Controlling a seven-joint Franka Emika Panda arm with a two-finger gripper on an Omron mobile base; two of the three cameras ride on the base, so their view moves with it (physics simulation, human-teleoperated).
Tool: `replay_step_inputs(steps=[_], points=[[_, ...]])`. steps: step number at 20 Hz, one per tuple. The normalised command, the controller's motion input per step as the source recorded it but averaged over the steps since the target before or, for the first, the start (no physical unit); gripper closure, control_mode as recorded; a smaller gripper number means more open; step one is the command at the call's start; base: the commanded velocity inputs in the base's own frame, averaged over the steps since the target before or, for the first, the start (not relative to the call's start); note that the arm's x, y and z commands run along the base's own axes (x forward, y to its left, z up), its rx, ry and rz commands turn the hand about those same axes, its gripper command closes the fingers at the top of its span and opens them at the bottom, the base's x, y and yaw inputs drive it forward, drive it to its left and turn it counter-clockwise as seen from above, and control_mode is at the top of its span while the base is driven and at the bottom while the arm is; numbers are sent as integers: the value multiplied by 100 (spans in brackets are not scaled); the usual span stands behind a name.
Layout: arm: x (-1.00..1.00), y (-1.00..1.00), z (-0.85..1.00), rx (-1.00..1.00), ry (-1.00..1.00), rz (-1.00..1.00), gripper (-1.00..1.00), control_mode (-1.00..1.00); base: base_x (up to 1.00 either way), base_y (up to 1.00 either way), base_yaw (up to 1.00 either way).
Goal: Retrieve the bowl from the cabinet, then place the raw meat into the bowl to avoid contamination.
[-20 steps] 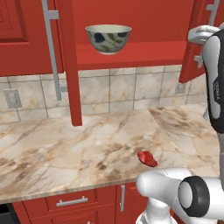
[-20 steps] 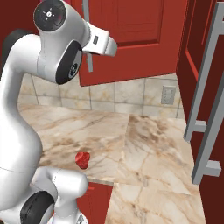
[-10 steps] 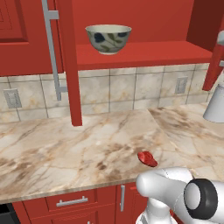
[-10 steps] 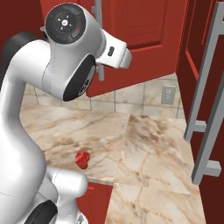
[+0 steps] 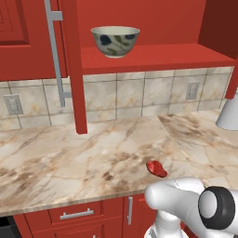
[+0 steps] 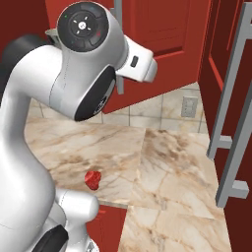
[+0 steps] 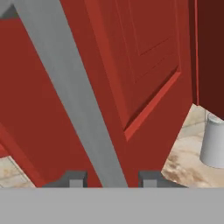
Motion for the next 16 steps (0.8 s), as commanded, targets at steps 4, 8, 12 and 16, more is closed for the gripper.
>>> replay_step_inputs(steps=[4,8,12,16], points=[[-35,-8,0,0,0,0,-100,-100,0,0,0],[-38,3,0,-1,3,-1,-100,-100,0,0,0],[-30,77,-2,-10,13,-8,-100,-100,0,0,0],[-32,69,-2,-13,13,-11,-100,-100,0,0,0]])
